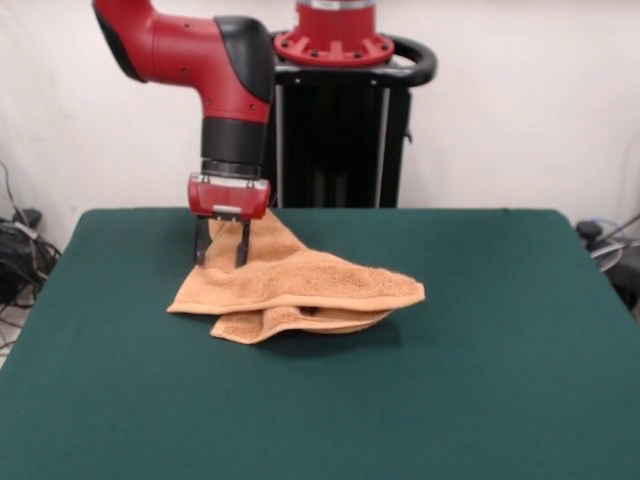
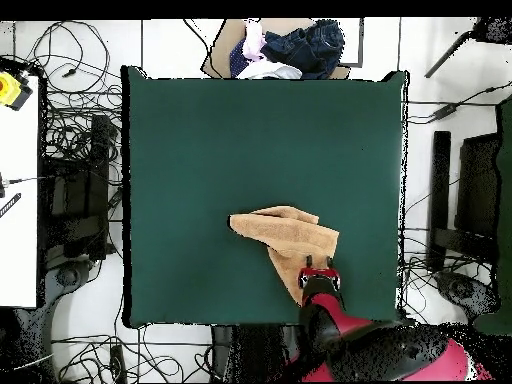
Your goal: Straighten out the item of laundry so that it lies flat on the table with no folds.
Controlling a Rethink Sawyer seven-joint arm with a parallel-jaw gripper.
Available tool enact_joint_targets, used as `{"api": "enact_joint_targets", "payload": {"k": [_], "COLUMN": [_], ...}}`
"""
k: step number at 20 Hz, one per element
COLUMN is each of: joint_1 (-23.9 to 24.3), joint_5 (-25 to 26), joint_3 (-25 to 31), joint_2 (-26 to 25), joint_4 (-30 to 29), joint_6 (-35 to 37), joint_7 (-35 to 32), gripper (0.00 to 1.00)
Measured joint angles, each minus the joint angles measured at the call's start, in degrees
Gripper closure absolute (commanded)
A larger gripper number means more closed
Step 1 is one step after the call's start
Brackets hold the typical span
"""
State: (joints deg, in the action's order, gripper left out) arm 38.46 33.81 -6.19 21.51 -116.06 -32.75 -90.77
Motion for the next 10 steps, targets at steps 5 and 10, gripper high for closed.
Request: {"api": "enact_joint_targets", "payload": {"k": [5,10], "joint_1": [0.0,0.0], "joint_5": [0.0,0.0], "joint_3": [0.0,0.0], "joint_2": [1.3,4.0], "joint_4": [0.0,-0.1], "joint_6": [2.6,6.4], "joint_7": [0.0,0.0], "gripper": [0.0,0.0]}}
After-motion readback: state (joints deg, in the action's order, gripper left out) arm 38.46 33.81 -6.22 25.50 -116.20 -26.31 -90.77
